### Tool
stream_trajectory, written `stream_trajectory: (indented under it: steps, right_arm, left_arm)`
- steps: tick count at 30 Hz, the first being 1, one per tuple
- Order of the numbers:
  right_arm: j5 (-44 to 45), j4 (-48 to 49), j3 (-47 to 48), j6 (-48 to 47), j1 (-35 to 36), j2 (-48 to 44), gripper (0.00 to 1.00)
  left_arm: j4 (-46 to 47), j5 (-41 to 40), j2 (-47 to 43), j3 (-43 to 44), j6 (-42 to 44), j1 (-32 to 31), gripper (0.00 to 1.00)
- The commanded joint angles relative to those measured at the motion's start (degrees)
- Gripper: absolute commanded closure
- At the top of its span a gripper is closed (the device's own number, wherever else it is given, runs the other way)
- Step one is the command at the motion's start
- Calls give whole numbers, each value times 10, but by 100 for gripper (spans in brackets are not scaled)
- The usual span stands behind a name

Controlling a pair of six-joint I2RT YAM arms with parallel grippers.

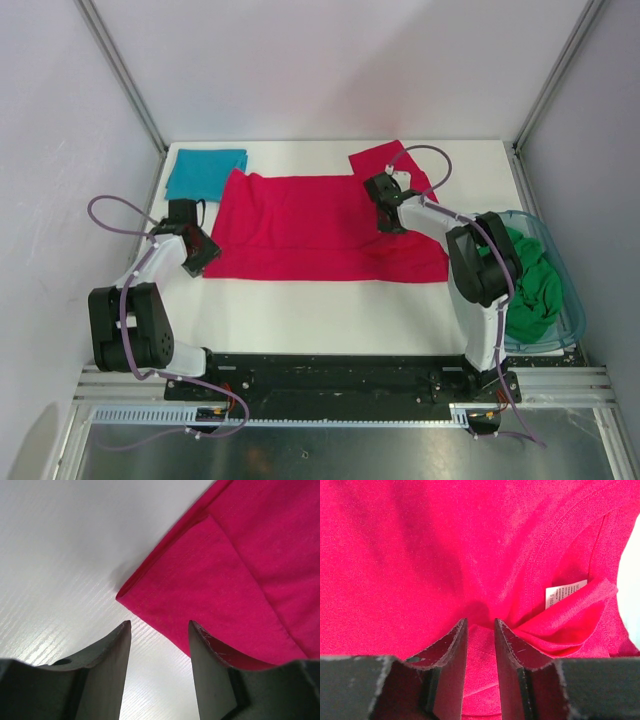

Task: Fold and stack the t-shirts
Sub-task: Fold the flattened tshirt in 1/3 of the way

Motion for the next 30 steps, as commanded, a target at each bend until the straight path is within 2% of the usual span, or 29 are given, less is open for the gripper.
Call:
stream_trajectory:
  steps: [1,15,23,30]
  right_arm:
    - [20,-11,27,-4,5,11,67]
    - [20,-21,32,0,5,32,68]
    - [29,-21,32,6,8,24,88]
    - [45,-14,41,4,13,13,95]
  left_arm:
    - [10,7,-15,23,11,5,46]
    - [10,7,-13,23,11,6,46]
    - [10,6,-13,23,11,7,46]
    - [10,5,-12,22,12,9,46]
